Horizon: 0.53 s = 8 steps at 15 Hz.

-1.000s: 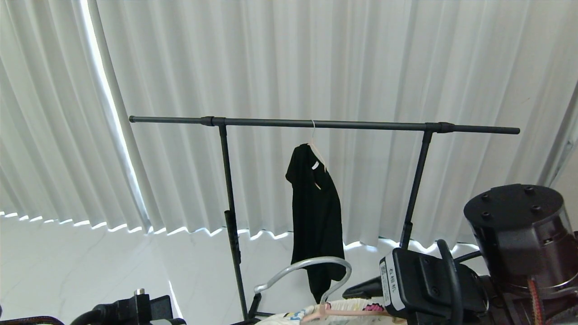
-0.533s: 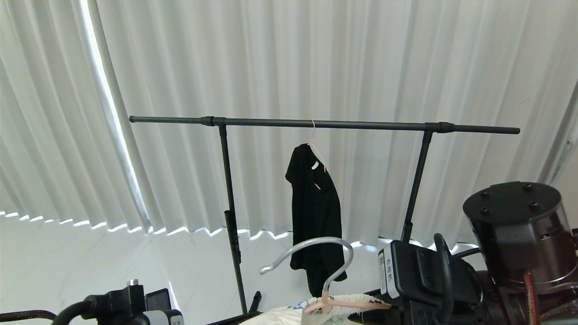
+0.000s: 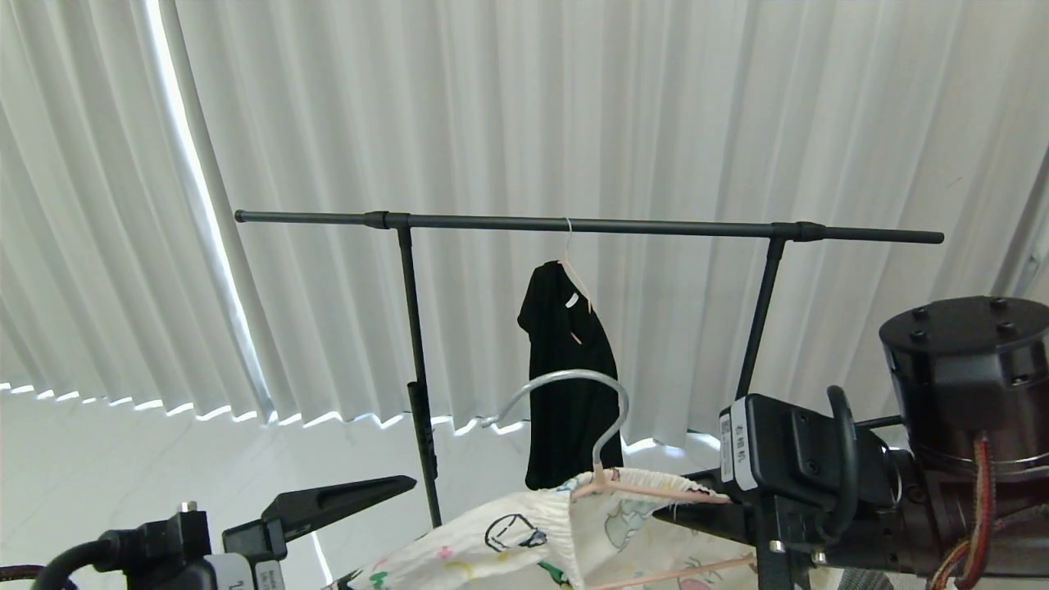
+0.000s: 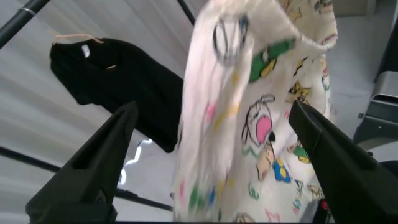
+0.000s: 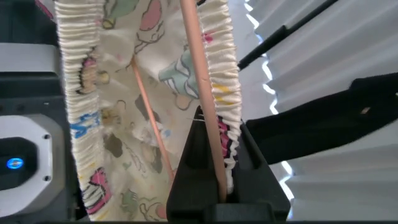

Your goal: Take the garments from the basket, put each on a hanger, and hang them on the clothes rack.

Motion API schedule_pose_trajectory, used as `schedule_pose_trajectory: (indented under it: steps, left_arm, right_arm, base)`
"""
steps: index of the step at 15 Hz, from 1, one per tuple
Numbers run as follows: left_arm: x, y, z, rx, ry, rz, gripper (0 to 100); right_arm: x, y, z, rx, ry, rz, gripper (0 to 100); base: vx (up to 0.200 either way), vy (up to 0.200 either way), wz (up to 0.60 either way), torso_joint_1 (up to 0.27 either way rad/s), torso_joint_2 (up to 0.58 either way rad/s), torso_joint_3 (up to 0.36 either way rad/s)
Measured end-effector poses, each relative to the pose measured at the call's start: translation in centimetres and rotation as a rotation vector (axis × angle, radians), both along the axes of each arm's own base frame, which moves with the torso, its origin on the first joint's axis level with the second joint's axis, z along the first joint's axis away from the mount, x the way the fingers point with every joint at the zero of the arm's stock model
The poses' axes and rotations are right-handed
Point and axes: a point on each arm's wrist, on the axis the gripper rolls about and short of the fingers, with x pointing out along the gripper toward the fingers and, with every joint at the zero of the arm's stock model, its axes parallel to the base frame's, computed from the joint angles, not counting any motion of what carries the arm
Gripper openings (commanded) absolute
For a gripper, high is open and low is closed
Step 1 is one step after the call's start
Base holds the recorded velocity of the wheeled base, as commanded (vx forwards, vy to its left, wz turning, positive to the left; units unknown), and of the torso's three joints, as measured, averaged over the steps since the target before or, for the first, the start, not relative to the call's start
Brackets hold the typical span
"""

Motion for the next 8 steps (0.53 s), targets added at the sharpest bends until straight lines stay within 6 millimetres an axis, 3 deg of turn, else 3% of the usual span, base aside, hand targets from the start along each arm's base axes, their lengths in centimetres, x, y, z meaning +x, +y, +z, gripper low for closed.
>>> schedule_pose_trajectory:
  steps: [4,8]
  left_arm:
    - [-0.7,4.3,-2.2,-0.002,-0.004,0.147,100]
    - [-2.7,7.9,-5.5,0.019,-0.036,0.231,100]
  right_arm:
    - [0.1,-2.6,-0.4,-0.009,-0.018,-0.064,0]
    - [-0.3,-3.7,0.3,0.018,-0.043,-0.084,0]
  base:
    - [0.000,0.000,0.00,0.000,0.00,0.000]
    - [0.000,0.000,0.00,0.000,0.00,0.000]
